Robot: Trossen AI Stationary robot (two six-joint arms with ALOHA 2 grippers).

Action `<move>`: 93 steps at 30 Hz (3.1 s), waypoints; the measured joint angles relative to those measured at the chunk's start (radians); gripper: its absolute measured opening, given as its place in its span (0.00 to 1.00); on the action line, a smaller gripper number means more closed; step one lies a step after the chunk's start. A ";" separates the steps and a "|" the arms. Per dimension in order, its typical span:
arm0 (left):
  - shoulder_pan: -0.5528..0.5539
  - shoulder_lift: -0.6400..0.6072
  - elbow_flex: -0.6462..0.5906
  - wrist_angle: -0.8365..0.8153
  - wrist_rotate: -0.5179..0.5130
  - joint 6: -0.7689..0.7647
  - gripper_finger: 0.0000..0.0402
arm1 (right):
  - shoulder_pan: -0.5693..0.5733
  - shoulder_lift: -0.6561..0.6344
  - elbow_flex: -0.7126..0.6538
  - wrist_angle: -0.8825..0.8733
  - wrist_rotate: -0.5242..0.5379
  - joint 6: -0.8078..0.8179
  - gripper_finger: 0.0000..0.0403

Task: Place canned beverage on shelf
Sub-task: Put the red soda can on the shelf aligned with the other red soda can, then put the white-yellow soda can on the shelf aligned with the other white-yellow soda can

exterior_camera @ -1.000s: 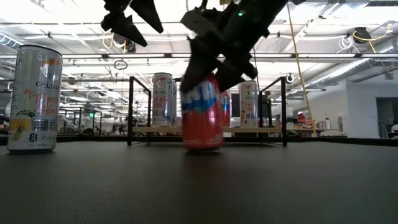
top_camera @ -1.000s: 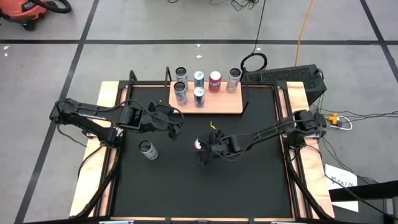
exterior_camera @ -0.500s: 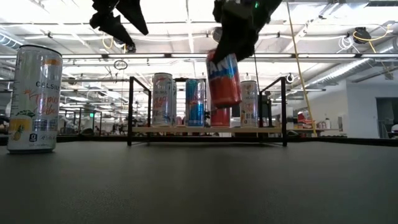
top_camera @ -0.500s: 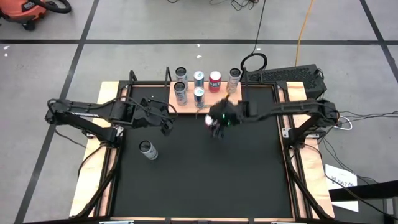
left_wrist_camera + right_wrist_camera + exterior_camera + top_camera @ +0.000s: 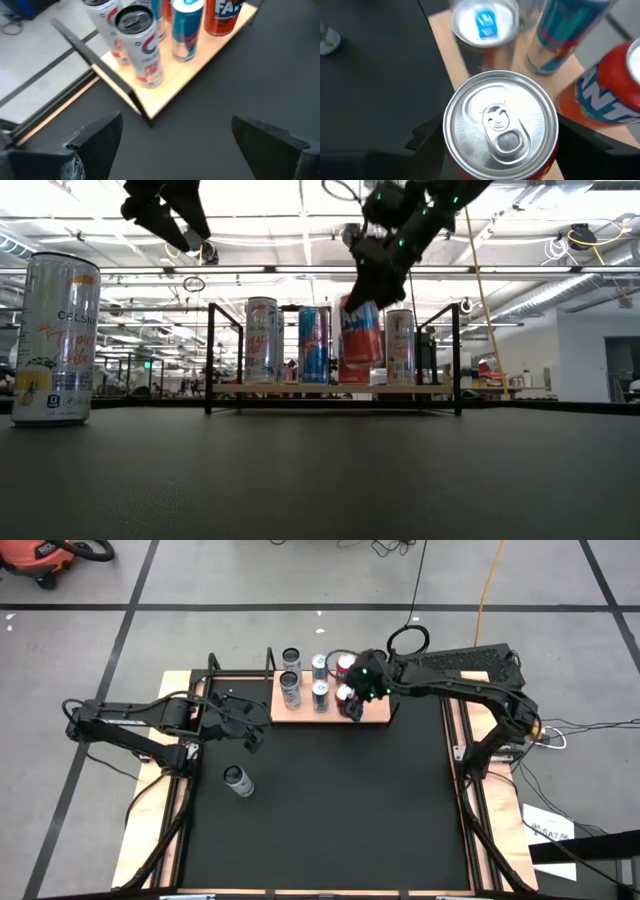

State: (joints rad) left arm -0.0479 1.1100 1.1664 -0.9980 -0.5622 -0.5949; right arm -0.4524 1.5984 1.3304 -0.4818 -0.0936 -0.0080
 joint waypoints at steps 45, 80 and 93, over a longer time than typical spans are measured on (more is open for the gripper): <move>0.094 -0.069 0.000 -0.112 0.051 0.037 0.93 | -0.123 -0.049 -0.058 0.085 -0.059 -0.047 0.88; -0.377 -0.123 -0.154 -0.214 0.320 -0.529 0.93 | 0.418 -0.513 -0.365 0.191 0.253 0.657 0.88; -0.400 0.056 -0.153 -0.165 0.352 -0.602 0.93 | 0.450 -0.514 -0.369 0.224 0.250 0.677 0.88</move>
State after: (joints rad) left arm -0.4483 1.1660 1.0130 -1.1632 -0.2102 -1.1974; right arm -0.0021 1.0847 0.9619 -0.2581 0.1563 0.6689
